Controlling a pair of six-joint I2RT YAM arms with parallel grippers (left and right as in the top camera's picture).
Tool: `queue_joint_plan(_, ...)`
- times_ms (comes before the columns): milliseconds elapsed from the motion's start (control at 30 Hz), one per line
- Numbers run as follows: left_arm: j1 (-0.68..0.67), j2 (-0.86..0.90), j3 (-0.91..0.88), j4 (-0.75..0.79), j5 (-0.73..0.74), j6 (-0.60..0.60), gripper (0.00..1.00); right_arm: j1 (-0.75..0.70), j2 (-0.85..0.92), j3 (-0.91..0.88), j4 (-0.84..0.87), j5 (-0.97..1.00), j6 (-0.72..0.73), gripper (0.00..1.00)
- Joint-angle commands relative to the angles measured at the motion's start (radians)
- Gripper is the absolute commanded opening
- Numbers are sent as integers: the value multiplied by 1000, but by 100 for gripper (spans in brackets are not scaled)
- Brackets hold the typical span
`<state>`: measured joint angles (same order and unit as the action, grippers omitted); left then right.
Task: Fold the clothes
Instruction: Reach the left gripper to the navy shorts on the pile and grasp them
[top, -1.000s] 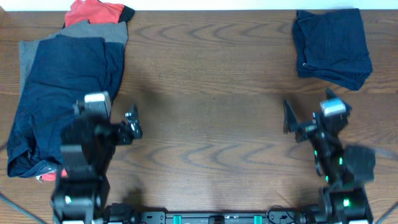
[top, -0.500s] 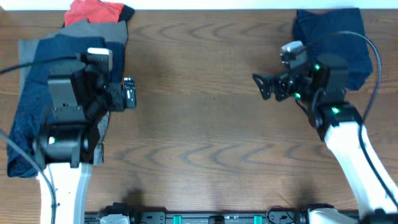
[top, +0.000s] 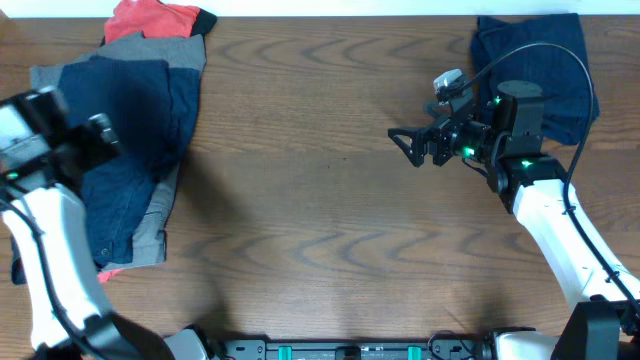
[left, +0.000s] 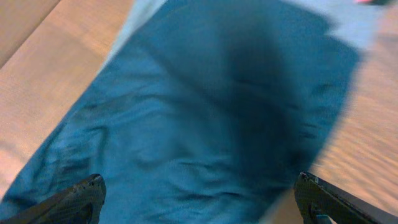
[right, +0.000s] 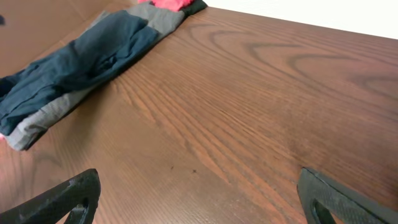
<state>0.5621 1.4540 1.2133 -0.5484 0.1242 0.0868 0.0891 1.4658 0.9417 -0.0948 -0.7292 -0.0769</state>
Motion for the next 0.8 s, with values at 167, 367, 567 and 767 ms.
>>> queue_joint_plan(167, 221, 156, 19, -5, -4, 65, 98, 11, 1, 19, 0, -16, 4, 96)
queue_joint_plan(367, 306, 192, 19, -33, -8, 195, 100, 31, 1, 19, -3, 34, 4, 92)
queue_joint_plan(567, 392, 192, 18, -57, -84, 213, 90, 51, 1, 19, -29, 50, 3, 91)
queue_joint_plan(767, 414, 192, -3, -72, -83, 212, 87, 59, 1, 19, -28, 84, 0, 89)
